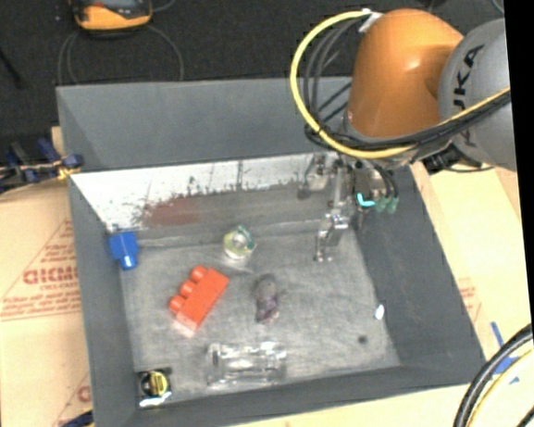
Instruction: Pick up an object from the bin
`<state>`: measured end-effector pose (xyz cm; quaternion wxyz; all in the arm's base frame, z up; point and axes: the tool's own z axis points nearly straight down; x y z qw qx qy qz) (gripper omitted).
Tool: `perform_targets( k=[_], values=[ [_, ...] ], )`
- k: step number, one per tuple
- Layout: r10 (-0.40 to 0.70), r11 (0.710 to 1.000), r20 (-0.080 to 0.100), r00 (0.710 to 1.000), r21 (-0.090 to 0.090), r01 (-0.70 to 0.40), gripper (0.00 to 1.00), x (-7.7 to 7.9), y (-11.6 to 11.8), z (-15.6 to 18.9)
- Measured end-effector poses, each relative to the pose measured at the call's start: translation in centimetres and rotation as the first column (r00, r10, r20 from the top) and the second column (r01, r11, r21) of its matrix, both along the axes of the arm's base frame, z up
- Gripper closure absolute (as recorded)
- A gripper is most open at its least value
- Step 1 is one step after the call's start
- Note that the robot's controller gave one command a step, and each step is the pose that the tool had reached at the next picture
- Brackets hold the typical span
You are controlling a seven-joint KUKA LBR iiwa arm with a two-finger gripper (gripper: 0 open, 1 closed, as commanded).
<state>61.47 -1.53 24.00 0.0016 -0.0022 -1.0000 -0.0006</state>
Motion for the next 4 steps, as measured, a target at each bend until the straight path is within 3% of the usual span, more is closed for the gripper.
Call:
perform_targets(
  k=[1,2,3,4],
  values=[
    [0.172,0.985,0.005,0.985,-0.002,-0.172,0.00,0.9,5.0,-14.0],
    [0.185,0.983,0.018,0.982,-0.001,-0.185,0.00,-5.3,13.7,-16.5],
    [0.635,0.773,0.011,0.773,-0.007,-0.635,0.00,-2.9,16.7,-16.6],
    [0.808,0.589,0.010,0.589,-0.008,-0.808,0.00,-4.4,20.2,-16.6]
  ],
)
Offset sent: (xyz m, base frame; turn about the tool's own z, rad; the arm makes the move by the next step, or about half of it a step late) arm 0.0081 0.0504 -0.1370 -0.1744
